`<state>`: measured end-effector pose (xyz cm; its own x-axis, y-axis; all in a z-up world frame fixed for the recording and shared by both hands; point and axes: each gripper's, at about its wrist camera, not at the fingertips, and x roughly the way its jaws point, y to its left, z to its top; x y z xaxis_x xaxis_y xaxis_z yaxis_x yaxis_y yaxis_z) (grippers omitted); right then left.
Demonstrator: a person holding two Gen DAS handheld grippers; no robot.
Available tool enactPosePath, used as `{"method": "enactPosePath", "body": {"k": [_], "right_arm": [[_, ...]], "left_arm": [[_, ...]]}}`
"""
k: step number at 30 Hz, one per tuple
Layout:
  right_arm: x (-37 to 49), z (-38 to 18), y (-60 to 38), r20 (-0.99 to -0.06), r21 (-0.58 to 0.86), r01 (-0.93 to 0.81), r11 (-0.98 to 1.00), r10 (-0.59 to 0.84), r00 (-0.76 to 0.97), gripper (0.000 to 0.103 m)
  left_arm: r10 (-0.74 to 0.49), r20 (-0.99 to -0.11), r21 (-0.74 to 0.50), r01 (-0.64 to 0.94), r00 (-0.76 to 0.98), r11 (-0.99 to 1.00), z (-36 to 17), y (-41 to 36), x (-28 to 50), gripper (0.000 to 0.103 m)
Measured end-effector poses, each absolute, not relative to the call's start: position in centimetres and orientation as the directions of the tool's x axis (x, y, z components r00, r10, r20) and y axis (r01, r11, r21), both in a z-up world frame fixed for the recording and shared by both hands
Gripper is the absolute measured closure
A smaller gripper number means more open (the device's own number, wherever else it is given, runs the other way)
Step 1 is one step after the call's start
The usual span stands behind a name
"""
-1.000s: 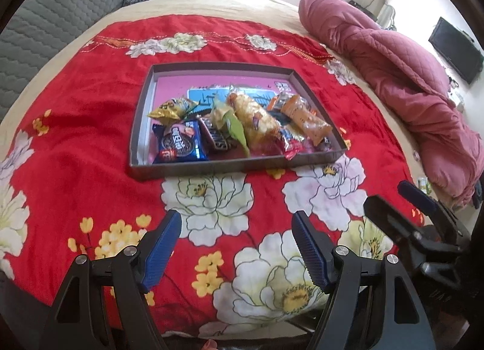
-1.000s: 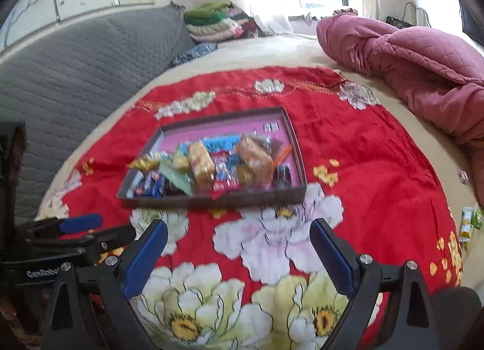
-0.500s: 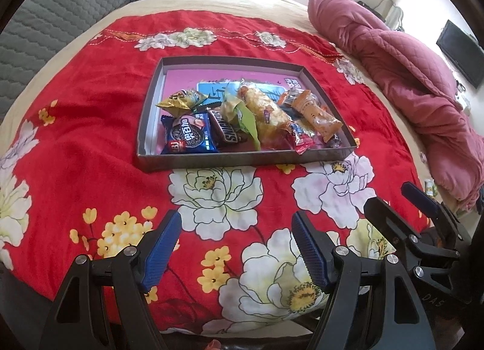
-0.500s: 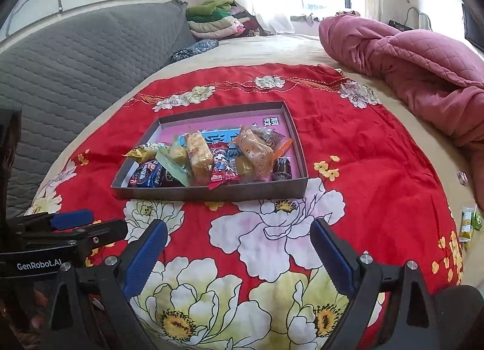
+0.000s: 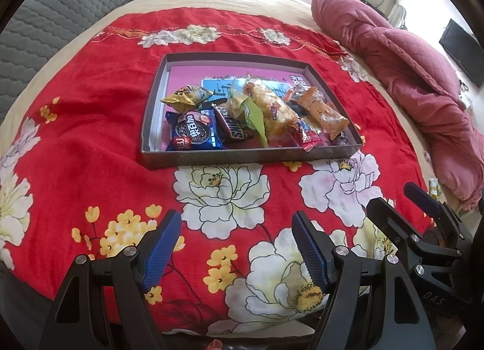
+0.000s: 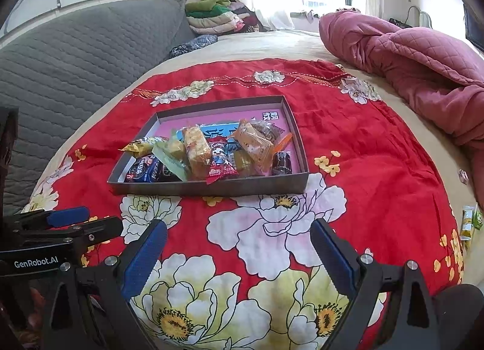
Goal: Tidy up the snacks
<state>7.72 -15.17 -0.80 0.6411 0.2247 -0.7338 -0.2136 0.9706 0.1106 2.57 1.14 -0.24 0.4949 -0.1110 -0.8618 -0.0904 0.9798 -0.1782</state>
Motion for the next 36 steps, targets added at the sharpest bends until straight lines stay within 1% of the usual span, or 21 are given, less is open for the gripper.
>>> {"method": "enactPosePath", "body": {"k": [21,36], "right_arm": [[7.78,-1.08,-15.17,-0.735,0.103,-0.214,0.971,0.219,0.642,0.007],[7.72,-0.97,-14.8,-0.735,0.091,-0.227,0.97,0.22,0.642,0.007]], "left_arm": [[-0.079,-0.862,-0.166,-0.132,0.501,0.977,-0.44,1.98,2.71,0.026],[-0.068,-0.863,-0.153,-0.131,0.501,0.979,-0.4,1.79,2.73,0.027]]}}
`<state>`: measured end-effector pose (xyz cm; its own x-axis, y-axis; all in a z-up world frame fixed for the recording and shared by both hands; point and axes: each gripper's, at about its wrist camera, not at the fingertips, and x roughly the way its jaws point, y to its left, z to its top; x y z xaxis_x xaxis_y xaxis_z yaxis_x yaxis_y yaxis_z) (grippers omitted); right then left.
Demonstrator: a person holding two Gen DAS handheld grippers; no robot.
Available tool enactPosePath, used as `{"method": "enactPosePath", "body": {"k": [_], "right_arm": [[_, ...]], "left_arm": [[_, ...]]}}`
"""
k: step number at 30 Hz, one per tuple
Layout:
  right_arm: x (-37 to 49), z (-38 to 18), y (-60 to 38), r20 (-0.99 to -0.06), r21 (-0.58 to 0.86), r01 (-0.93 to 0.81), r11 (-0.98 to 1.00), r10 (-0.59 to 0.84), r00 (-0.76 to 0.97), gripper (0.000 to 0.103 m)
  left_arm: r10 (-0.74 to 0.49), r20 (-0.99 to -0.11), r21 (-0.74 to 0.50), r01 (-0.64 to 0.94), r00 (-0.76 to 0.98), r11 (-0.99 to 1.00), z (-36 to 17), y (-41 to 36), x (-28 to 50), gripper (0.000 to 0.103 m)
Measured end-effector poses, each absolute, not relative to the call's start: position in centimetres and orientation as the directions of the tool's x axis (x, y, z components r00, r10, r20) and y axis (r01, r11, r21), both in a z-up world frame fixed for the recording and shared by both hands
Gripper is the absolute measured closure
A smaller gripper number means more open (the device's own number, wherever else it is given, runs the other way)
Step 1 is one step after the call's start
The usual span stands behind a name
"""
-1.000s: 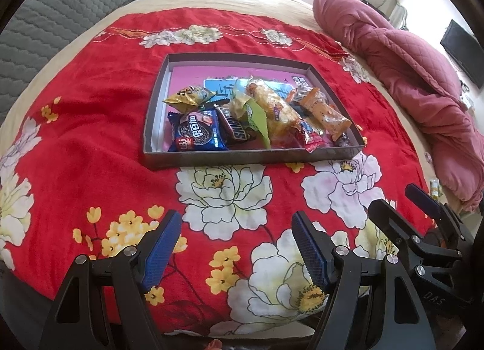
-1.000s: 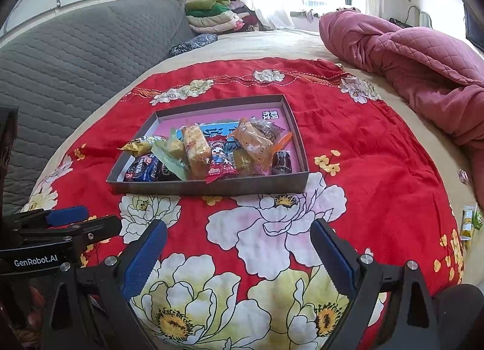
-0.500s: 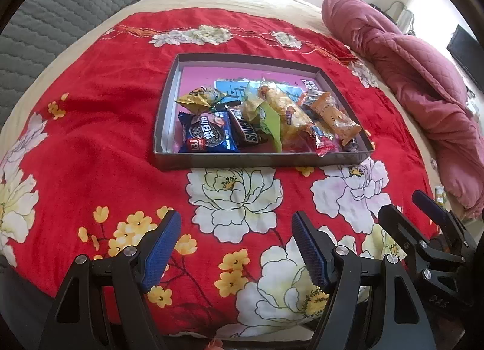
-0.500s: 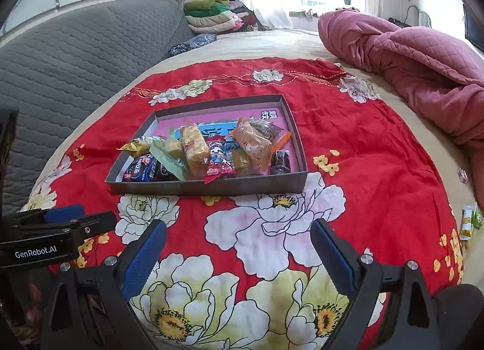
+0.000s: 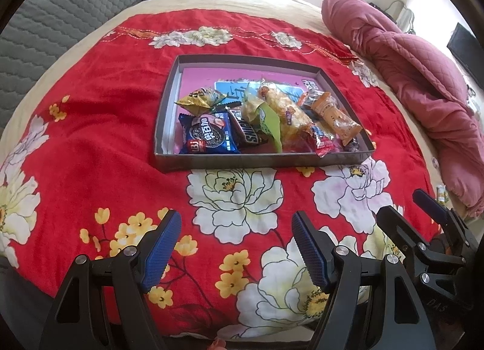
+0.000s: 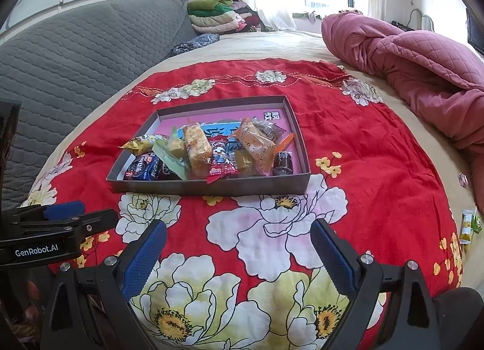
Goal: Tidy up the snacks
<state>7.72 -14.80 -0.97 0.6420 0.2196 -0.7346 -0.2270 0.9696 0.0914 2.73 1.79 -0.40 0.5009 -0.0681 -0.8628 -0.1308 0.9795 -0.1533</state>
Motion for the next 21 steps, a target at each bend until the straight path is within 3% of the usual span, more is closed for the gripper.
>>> {"method": "enactPosePath", "body": {"k": [21], "right_arm": [[7.8,-1.07,-14.56,-0.736,0.09,-0.235,0.968,0.223,0.639,0.007]], "left_arm": [[-0.049,-0.864,-0.134,-0.135,0.502,0.982,-0.52,1.8,2.79,0.027]]}}
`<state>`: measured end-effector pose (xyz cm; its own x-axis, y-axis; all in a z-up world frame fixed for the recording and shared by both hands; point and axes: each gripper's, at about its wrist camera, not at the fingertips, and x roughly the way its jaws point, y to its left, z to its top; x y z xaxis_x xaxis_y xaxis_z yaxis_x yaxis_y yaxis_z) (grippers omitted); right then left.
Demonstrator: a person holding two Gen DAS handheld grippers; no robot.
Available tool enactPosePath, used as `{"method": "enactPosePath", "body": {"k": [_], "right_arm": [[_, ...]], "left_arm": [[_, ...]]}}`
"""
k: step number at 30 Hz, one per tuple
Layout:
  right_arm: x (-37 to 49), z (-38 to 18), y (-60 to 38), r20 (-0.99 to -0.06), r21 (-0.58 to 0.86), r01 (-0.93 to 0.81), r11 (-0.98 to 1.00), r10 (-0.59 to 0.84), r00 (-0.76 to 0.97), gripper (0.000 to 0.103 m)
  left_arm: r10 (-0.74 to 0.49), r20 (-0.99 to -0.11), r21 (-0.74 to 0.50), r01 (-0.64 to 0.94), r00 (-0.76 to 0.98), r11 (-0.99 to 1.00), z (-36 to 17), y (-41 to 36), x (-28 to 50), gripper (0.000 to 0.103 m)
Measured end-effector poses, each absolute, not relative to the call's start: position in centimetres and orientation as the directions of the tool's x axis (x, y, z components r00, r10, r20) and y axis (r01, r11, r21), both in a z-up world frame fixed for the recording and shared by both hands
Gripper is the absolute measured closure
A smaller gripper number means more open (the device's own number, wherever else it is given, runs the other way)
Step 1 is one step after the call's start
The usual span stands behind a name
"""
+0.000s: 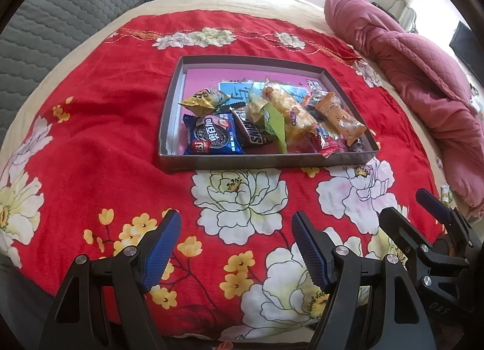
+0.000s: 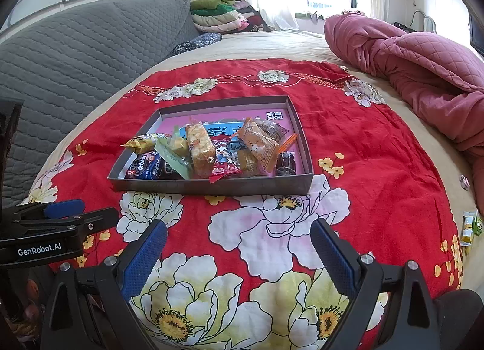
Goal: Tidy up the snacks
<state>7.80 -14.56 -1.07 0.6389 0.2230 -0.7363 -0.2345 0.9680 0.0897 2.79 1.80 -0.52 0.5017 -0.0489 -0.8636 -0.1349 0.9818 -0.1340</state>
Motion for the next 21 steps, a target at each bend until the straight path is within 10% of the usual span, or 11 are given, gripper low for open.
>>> {"method": "enactPosePath", "body": {"k": [21], "right_arm": [[9.6,-2.6,-14.8,-0.73,0.114,-0.245,0.963,0.248,0.637,0.007]], "left_arm": [[-0.046,-0.83,-0.122,-0.1,0.556,0.987,-1.8,2.4,4.2,0.026]]}}
